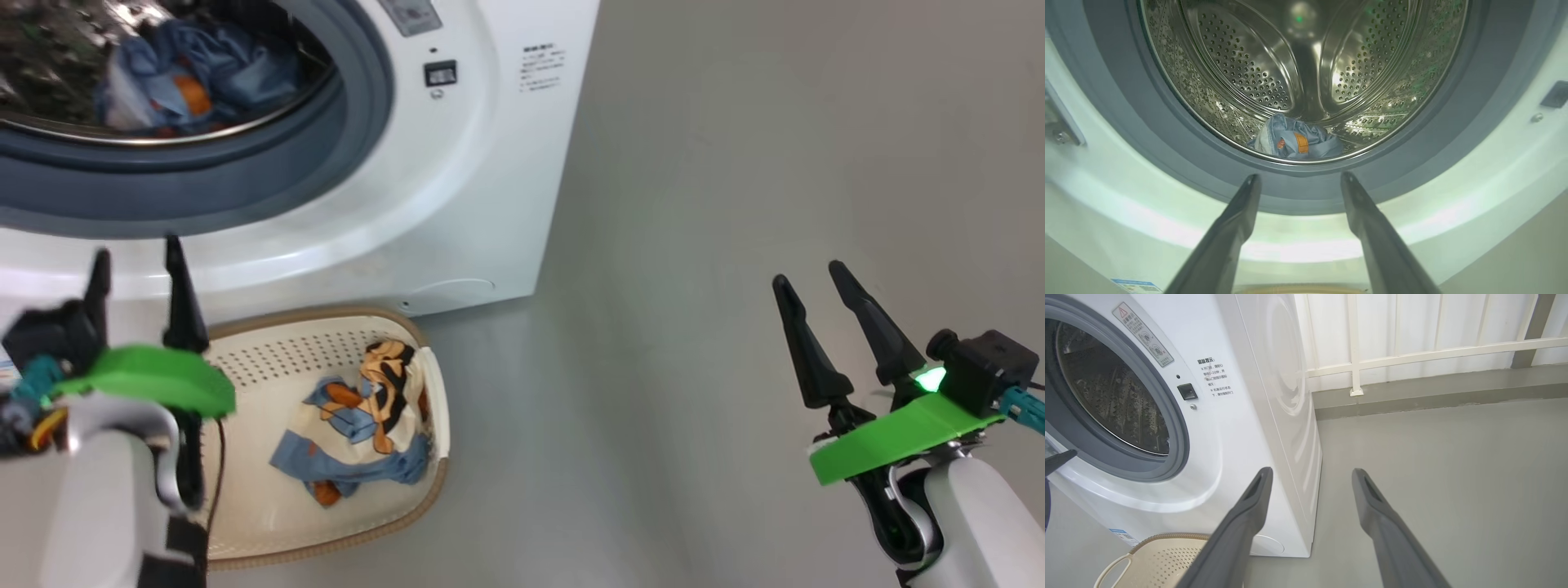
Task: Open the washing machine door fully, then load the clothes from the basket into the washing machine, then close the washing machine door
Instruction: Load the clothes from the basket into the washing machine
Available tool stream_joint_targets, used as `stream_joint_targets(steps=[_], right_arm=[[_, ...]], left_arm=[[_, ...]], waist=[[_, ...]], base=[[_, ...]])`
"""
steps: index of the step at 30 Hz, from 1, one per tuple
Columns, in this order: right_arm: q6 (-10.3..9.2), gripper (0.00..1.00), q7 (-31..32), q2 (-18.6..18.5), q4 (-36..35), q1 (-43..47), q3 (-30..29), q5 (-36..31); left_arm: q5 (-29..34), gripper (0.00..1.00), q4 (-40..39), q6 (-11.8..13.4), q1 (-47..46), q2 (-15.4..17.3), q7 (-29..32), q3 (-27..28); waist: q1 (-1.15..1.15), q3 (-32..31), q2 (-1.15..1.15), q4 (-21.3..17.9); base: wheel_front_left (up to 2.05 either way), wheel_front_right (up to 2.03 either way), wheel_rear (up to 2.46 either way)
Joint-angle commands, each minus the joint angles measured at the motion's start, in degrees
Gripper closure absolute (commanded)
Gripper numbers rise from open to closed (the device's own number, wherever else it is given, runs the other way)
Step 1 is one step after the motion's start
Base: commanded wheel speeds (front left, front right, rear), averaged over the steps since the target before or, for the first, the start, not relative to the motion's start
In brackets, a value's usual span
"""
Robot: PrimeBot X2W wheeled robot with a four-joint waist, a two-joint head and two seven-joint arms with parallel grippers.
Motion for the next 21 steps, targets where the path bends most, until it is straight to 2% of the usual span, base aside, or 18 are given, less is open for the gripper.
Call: stream_joint_targets(steps=[1, 21], right_arm=[[0.09, 0.0, -0.27, -1.12, -1.1, 1.35, 0.49, -0.42], [0.09, 0.0, -0.27, -3.38, -1.39, 9.48, -3.47, -0.74]], left_arm=[[0.26, 0.0, -2.67, -0.15, 2.54, 1.29, -0.3, 0.96], [-2.09, 0.0, -16.33, -0.28, 23.64, 0.18, -0.3, 0.52]], waist=[[0.0, -2.05, 0.0, 1.97], [0.0, -9.73, 0.0, 5.74]], base=[[0.0, 0.0, 0.0], [0.0, 0.0, 0.0]])
